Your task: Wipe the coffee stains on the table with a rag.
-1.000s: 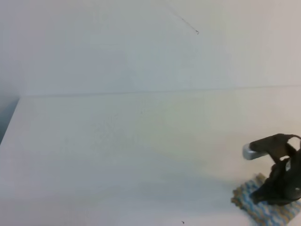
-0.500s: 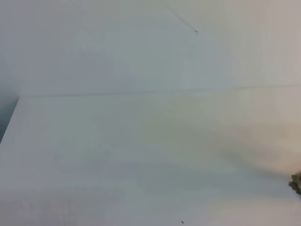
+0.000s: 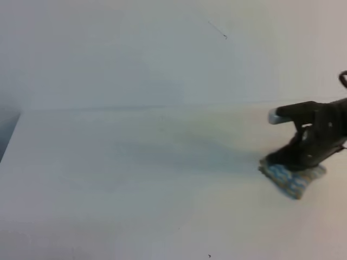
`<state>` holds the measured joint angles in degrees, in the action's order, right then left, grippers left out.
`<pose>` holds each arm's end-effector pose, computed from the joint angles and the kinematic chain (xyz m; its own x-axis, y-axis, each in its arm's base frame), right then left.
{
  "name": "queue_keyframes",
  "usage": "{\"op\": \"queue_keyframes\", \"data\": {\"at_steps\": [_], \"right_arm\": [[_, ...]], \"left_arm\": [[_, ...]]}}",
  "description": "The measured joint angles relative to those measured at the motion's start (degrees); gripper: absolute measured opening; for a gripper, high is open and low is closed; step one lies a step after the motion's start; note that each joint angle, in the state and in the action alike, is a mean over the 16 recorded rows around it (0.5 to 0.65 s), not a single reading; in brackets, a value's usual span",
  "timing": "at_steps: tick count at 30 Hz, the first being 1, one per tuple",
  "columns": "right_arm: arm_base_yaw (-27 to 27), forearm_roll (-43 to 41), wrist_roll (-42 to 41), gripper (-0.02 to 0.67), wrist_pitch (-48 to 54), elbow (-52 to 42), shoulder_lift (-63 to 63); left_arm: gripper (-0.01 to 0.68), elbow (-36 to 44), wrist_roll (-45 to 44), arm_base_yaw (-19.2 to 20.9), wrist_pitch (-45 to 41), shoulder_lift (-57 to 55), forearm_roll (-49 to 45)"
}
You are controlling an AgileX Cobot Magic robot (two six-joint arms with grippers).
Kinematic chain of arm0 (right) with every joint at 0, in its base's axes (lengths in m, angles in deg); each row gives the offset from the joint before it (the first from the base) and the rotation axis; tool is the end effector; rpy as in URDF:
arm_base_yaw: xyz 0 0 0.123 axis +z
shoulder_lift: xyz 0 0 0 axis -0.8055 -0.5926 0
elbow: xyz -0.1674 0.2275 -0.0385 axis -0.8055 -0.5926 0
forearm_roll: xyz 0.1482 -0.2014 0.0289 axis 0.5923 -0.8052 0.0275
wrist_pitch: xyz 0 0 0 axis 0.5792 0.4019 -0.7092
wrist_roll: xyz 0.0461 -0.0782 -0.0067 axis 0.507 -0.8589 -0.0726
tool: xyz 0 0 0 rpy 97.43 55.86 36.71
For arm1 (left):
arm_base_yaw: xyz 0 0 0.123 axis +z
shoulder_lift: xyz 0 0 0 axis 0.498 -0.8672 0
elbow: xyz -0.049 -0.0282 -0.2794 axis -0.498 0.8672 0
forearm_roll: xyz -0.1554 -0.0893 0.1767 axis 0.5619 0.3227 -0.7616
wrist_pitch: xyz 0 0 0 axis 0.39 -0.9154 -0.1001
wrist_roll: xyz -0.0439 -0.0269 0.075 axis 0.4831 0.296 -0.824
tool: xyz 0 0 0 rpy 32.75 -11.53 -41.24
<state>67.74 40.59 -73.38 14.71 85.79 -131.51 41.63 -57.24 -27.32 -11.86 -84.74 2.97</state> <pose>0.3782 0.0920 0.1174 -0.8986 -0.1963 -0.3925 -0.2060 0.9784 -0.0177 0.0537 -0.0035 0.1720 -0.2300 -0.2387 -0.9435 -0.0368 0.9709 -0.2366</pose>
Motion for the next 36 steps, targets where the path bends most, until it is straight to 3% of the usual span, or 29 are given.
{"op": "queue_keyframes", "data": {"at_steps": [7, 13, 25, 36], "right_arm": [[10.24, 3.66, -0.28, 0.003, 0.43, 7.09, -3.72], [15.01, 1.56, 1.64, 0.002, 2.46, 8.34, -4.0], [14.11, -14.26, 10.64, 0.001, 7.1, 2.66, 1.0], [12.84, -15.17, 9.49, 0.0, 6.56, -0.29, 15.93]], "left_arm": [[-0.001, 0.0, 0.0, 0.0, 0.0, 0.0, 0.0], [-0.001, 0.0, 0.0, 0.0, 0.0, 0.0, 0.0], [-0.001, 0.0, 0.0, 0.0, -0.06, 0.0, 0.0], [-0.001, 0.0, 0.0, 0.0, 0.0, 0.0, 0.0]]}}
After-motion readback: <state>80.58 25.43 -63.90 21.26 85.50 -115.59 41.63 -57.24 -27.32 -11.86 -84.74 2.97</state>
